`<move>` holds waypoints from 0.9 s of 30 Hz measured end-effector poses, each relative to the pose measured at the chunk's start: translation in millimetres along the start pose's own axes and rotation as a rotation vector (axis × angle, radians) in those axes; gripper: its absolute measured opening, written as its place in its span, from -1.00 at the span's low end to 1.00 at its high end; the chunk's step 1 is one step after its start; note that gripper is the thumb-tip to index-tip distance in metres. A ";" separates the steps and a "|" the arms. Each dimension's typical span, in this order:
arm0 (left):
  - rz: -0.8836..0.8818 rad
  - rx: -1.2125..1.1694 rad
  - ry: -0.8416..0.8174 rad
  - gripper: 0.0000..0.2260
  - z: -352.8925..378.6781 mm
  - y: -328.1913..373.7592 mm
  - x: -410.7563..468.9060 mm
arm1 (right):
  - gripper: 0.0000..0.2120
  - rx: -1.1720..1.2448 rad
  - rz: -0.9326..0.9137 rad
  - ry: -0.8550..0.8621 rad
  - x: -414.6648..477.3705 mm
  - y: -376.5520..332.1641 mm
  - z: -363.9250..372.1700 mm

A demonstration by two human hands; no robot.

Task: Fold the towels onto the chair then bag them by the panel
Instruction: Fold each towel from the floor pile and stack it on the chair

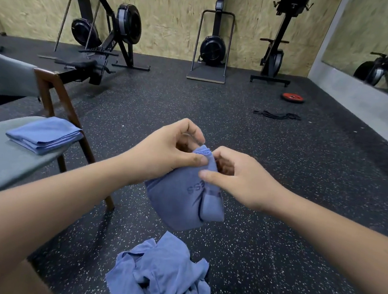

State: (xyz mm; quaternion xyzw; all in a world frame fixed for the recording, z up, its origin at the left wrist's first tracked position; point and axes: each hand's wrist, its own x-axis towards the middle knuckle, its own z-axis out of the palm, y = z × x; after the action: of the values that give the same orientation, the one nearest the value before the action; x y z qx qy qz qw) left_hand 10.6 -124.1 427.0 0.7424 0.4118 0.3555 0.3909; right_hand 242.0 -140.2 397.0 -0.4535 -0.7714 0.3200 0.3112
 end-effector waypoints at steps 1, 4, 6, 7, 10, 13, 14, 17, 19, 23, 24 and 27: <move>0.010 -0.004 -0.006 -0.68 0.9 -0.6 0.1 | -0.73 0.016 -0.008 0.015 0.2 -1.0 -0.6; -0.003 -0.004 -0.067 -0.65 -0.5 -5.0 0.5 | -0.85 0.077 -0.031 0.038 0.6 -4.6 -9.2; -0.058 0.023 -0.157 -0.68 -5.7 -11.3 0.7 | -0.89 0.118 -0.034 0.047 1.1 -5.9 -17.2; -0.089 0.056 -0.197 -0.71 -9.4 -15.8 1.4 | -0.91 0.142 -0.027 0.049 0.8 -5.7 -21.3; -0.156 0.144 -0.270 -0.71 -23.0 -28.6 2.6 | -0.93 0.189 -0.013 0.037 -0.9 -2.2 -33.2; -0.174 0.048 -0.258 -0.68 -31.7 -31.4 2.8 | -0.96 0.188 -0.002 0.005 -4.4 3.5 -41.2; -0.176 0.009 -0.250 -0.71 -34.1 -30.6 3.0 | -0.96 0.186 0.004 0.000 -5.1 4.9 -42.9; -0.178 -0.036 -0.226 -0.70 -41.1 -28.2 4.4 | -0.94 0.176 0.027 0.003 -4.1 10.1 -45.5; -0.169 -0.050 -0.197 -0.66 -44.0 -26.7 5.3 | -0.93 0.153 0.044 -0.002 -2.8 13.3 -46.0; -0.124 -0.120 -0.165 -0.69 -35.2 -22.3 6.1 | -0.79 0.078 0.071 -0.046 -2.5 14.7 -42.2; -0.113 -0.135 -0.167 -0.68 -30.6 -21.0 6.0 | -0.76 0.083 0.069 -0.059 -2.7 13.1 -39.8; -0.089 -0.145 -0.187 -0.68 -13.9 -16.2 5.9 | -0.65 0.065 0.055 -0.108 -3.2 5.1 -27.5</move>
State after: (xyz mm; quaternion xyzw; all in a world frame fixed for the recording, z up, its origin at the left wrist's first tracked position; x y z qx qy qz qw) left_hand -4.3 -109.1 420.1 0.7230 0.3794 0.2958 0.4957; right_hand 267.0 -135.3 409.0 -0.4461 -0.7636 0.3774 0.2748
